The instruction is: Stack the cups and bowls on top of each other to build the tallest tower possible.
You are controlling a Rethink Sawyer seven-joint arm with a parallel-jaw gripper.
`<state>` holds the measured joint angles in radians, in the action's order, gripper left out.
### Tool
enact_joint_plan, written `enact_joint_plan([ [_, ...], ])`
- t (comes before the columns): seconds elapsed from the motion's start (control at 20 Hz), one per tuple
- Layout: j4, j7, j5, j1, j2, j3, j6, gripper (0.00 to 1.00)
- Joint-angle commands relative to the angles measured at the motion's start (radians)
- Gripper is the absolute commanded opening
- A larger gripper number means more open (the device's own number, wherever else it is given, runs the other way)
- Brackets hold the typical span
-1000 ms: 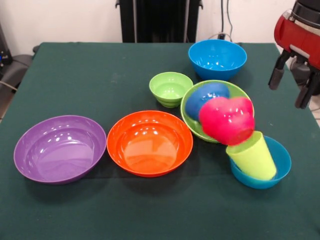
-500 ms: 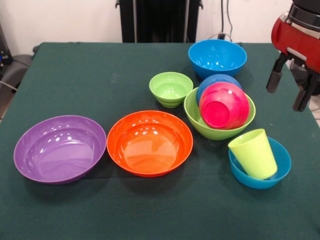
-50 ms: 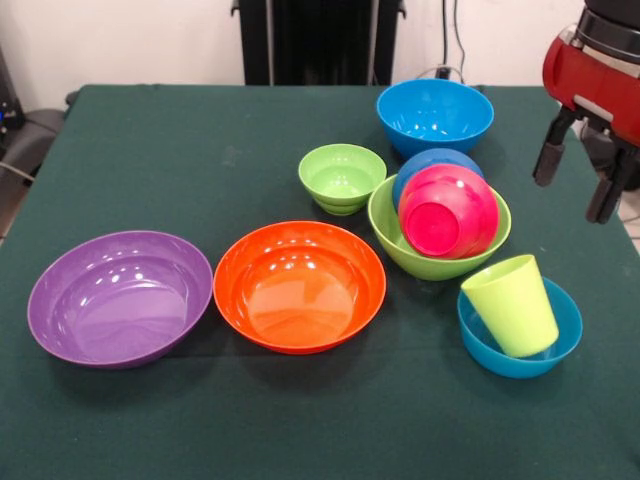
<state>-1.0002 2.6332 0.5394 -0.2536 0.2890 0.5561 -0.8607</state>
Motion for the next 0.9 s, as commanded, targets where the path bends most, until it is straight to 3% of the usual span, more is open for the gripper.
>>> enact_joint_plan([
  [0.05,-0.015,-0.005,-0.117,0.053,0.074,0.008,-0.175,1.00],
  [0.15,-0.034,-0.089,-0.136,0.088,0.122,0.005,-0.204,1.00],
  [0.3,-0.081,-0.196,-0.163,0.135,0.172,-0.037,-0.170,1.00],
  [0.5,-0.103,-0.234,-0.195,0.170,0.212,-0.080,-0.168,1.00],
  [0.9,-0.212,-0.380,-0.269,0.269,0.294,-0.199,-0.035,1.00],
])
